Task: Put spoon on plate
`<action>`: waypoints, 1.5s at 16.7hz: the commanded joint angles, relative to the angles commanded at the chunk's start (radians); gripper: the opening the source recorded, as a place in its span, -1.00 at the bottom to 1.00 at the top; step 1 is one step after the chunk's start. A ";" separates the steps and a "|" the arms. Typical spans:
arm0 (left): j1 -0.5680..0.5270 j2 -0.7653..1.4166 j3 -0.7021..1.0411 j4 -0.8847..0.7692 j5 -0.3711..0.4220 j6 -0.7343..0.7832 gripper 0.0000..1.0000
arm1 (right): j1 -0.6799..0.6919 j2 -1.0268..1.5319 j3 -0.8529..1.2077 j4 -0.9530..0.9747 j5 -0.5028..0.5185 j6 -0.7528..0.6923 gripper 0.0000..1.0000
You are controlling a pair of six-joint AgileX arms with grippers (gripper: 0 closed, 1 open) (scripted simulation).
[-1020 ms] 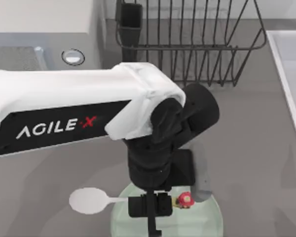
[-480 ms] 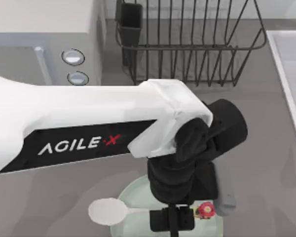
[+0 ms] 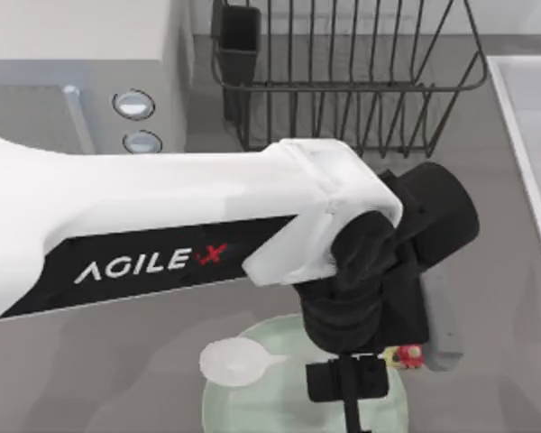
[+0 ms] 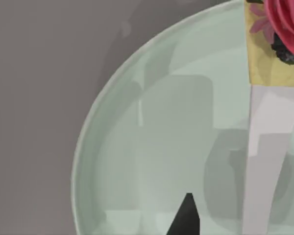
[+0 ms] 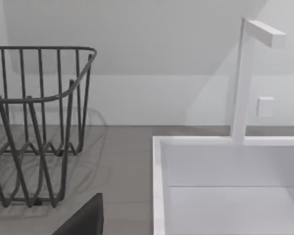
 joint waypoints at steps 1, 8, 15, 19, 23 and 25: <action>-0.002 0.000 0.006 0.020 -0.007 -0.001 -1.00 | 0.000 0.000 0.000 0.000 0.000 0.000 1.00; 0.004 -0.010 0.014 0.119 -0.026 -0.004 -1.00 | 0.000 0.000 0.000 0.000 0.000 0.000 1.00; 0.018 -0.010 -0.043 0.116 -0.001 0.007 -1.00 | 0.000 0.000 0.000 0.000 0.000 0.000 1.00; 0.018 0.020 -0.101 0.076 0.023 0.011 -1.00 | 0.000 0.000 0.000 0.000 0.000 0.000 1.00; 0.019 0.056 -0.145 0.062 0.041 0.015 -1.00 | 0.000 0.000 0.000 0.000 0.000 0.000 1.00; 0.019 0.056 -0.145 0.062 0.041 0.015 -1.00 | 0.000 0.000 0.000 0.000 0.000 0.000 1.00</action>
